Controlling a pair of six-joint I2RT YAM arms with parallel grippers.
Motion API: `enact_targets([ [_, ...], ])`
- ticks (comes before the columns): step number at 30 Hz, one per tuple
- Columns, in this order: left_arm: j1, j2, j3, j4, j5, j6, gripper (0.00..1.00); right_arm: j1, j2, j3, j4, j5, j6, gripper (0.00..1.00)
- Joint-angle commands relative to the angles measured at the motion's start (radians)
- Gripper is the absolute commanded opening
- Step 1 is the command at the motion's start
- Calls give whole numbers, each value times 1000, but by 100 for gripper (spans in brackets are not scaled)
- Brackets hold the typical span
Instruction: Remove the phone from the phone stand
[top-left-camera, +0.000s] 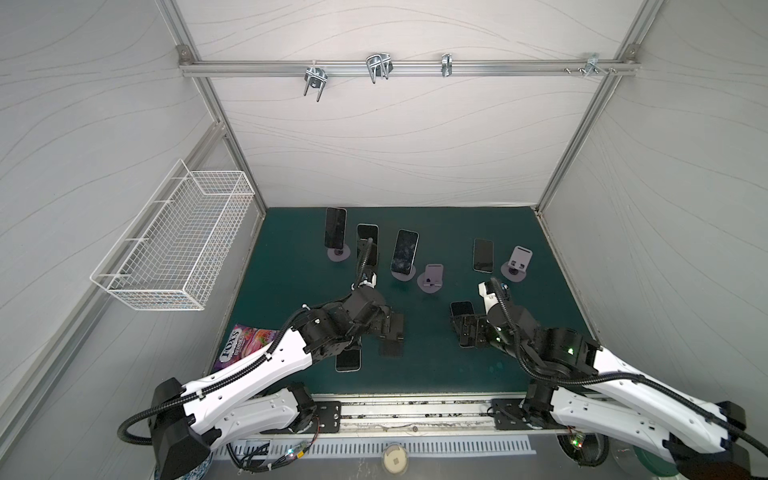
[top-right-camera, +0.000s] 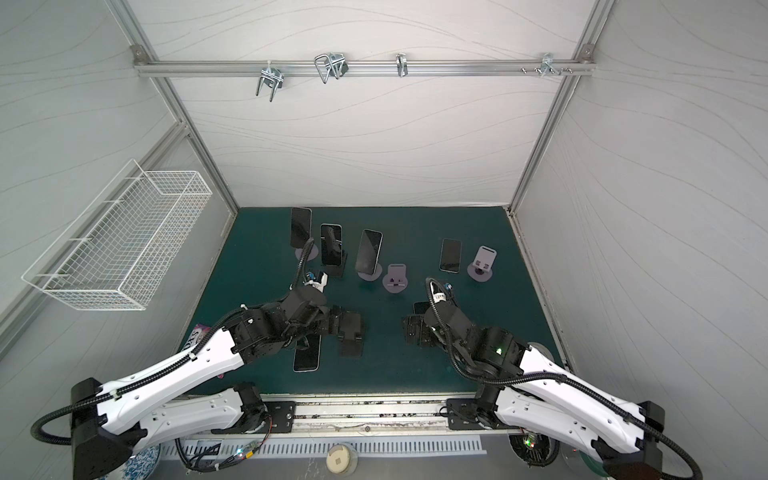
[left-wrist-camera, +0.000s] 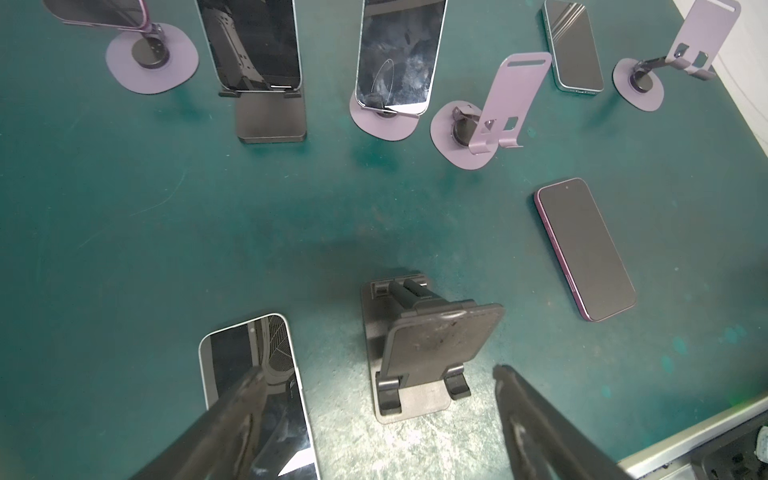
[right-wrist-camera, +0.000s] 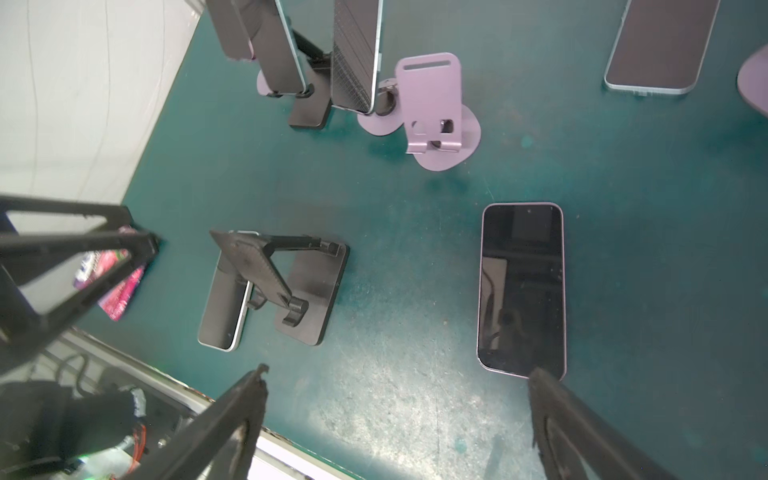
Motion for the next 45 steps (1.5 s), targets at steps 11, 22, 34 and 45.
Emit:
enact_targets([
  [11,-13,12,-23,62,-45,67,88,-46,54,13,70,-76,-34,99],
  [22,-14,44,-35,67,-24,35,88,-46,136,56,69,-150,-43,99],
  [34,-13,133,-12,88,48,35,88,-46,180,25,125,-170,-28,96],
  [45,-14,148,-16,118,65,24,88,-46,204,14,144,-186,-26,96],
])
